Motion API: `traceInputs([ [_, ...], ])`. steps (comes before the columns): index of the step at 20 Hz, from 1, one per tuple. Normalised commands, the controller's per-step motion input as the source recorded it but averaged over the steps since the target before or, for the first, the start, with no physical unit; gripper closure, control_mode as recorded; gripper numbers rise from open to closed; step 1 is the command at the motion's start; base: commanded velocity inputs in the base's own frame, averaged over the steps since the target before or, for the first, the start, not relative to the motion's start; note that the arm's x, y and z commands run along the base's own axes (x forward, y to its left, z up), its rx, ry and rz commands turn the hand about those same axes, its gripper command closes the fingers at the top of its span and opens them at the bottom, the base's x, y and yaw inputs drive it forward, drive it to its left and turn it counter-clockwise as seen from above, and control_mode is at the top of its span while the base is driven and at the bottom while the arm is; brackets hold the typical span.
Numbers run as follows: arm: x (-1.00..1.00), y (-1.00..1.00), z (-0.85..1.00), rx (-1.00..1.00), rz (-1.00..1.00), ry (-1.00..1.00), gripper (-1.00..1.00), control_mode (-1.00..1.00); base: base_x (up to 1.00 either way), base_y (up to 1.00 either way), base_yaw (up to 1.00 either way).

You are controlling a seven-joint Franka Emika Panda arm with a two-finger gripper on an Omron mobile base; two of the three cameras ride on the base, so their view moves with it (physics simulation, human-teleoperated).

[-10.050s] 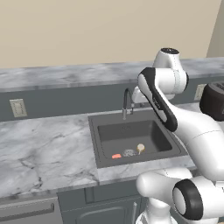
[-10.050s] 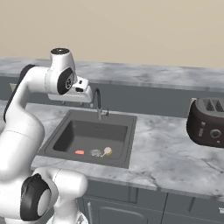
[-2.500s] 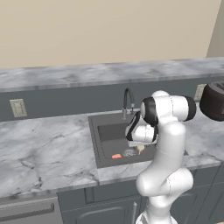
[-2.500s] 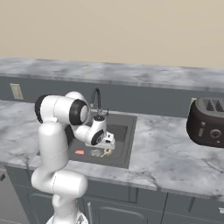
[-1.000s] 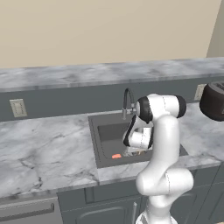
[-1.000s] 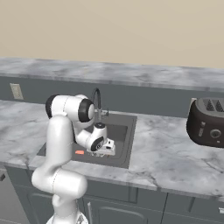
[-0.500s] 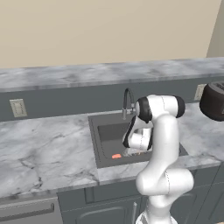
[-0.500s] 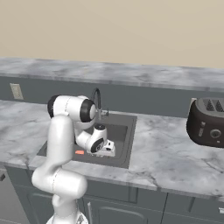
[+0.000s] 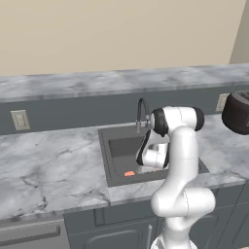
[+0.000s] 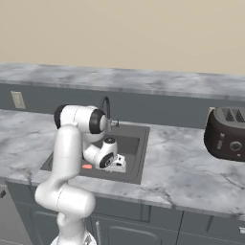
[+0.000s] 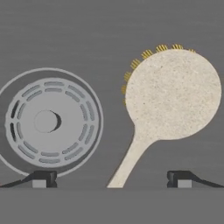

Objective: Pick up the bar soap and dish brush from the sink, and place them back in the cabinet, and close the cabinet doors.

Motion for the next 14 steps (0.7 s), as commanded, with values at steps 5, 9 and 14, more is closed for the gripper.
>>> traceInputs([
  [5,0.0,0.0,-0.13,0.0,0.0,0.0,-1.0,-1.0,0.0,0.0,0.0],
  [9,0.0,0.0,-0.13,0.0,0.0,0.0,-1.0,-1.0,0.0,0.0,0.0],
  [14,0.0,0.0,-0.03,0.0,0.0,0.0,1.0,-1.0,0.0,0.0,0.0],
])
